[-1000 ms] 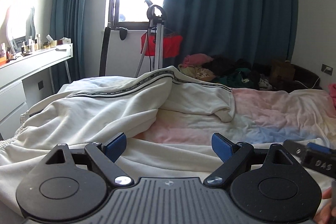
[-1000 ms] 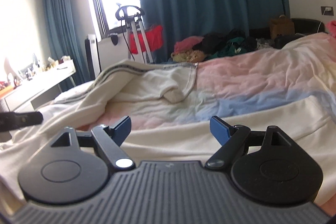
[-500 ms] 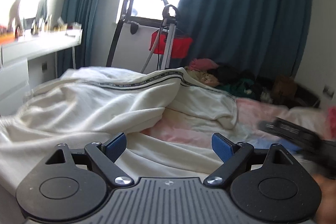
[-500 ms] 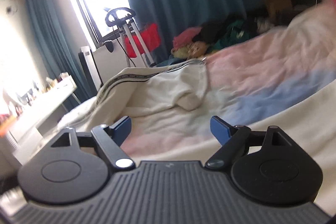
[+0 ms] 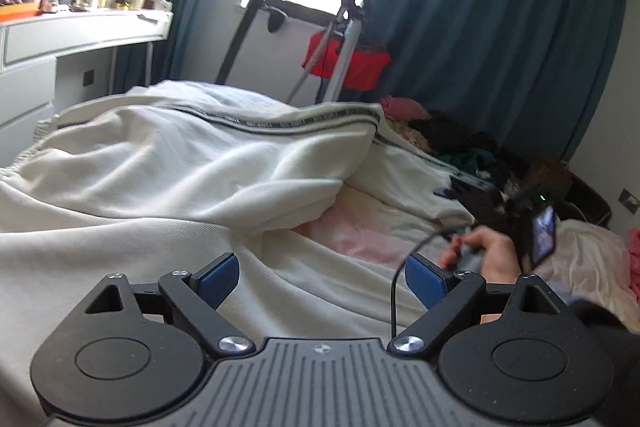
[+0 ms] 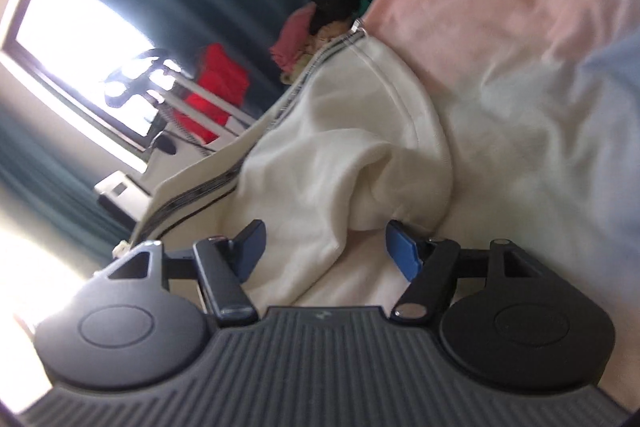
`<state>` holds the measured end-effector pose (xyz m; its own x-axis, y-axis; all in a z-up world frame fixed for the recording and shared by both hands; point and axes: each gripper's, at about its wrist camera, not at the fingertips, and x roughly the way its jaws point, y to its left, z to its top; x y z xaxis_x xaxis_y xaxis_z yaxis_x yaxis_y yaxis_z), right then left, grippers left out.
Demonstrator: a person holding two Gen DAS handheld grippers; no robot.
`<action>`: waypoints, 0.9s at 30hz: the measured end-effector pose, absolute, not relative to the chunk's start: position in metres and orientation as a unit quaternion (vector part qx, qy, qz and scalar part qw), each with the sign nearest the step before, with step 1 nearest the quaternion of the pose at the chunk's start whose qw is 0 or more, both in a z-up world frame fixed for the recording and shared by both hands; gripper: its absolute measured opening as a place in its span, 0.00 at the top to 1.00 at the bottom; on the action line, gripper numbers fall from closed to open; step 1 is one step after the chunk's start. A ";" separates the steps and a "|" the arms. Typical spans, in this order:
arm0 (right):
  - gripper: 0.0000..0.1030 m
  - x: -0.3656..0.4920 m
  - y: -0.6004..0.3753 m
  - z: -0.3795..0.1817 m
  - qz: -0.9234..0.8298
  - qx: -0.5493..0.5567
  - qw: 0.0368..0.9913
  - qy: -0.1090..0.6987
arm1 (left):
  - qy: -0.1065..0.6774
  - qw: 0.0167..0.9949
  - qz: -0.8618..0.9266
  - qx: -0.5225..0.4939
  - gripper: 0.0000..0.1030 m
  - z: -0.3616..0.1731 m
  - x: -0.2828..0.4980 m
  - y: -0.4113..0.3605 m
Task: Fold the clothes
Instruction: 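Grasp a ribbed cuff of the cream trousers with the right tool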
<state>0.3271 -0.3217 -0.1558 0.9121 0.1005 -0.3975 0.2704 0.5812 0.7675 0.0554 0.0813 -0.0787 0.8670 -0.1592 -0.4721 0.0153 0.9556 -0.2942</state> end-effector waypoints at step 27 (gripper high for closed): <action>0.88 0.243 -0.510 -0.018 -0.212 0.353 0.895 0.174 | 0.273 0.947 -0.134 -0.108 0.11 -0.091 0.037 0.042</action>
<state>0.2431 -0.5095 -0.0178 0.8496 -0.2572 -0.4605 0.5022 0.6612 0.5573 0.0368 0.0420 -0.0908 0.8155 -0.3121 -0.4874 0.1940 0.9409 -0.2777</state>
